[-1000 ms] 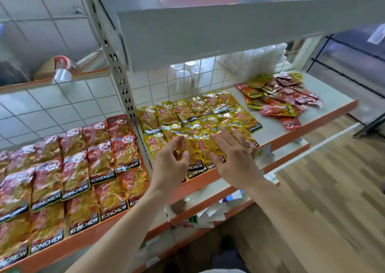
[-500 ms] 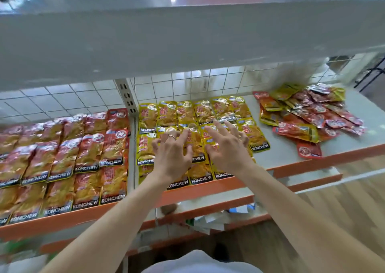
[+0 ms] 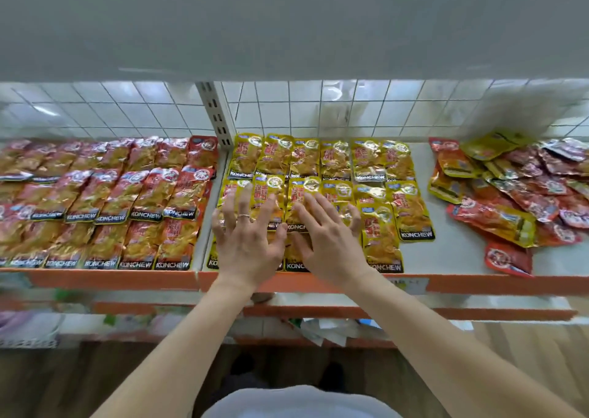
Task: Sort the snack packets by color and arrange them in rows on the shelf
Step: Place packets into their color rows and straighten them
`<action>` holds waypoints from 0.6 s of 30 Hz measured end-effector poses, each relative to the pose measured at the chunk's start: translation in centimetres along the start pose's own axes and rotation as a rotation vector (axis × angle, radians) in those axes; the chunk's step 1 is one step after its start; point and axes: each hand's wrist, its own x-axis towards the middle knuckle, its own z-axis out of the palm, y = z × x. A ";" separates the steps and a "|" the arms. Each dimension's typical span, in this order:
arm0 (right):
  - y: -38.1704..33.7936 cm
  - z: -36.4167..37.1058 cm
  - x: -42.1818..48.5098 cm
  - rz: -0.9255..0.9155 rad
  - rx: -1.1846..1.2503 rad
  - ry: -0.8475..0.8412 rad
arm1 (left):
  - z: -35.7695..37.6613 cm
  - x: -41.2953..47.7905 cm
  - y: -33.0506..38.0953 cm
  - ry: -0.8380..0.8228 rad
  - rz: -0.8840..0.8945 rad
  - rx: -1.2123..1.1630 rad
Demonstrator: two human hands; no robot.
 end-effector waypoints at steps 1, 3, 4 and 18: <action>0.1 0.2 -0.1 -0.002 -0.002 0.009 | 0.1 -0.2 0.0 -0.030 -0.039 0.006; 0.1 0.4 0.0 -0.006 0.004 0.019 | 0.2 -0.4 0.0 -0.075 -0.103 0.002; 0.1 0.4 0.0 -0.008 0.004 0.025 | 0.1 -0.4 0.0 -0.090 -0.117 0.003; 0.2 0.8 0.0 -0.024 0.002 0.025 | 0.2 -0.3 0.2 -0.073 -0.168 -0.008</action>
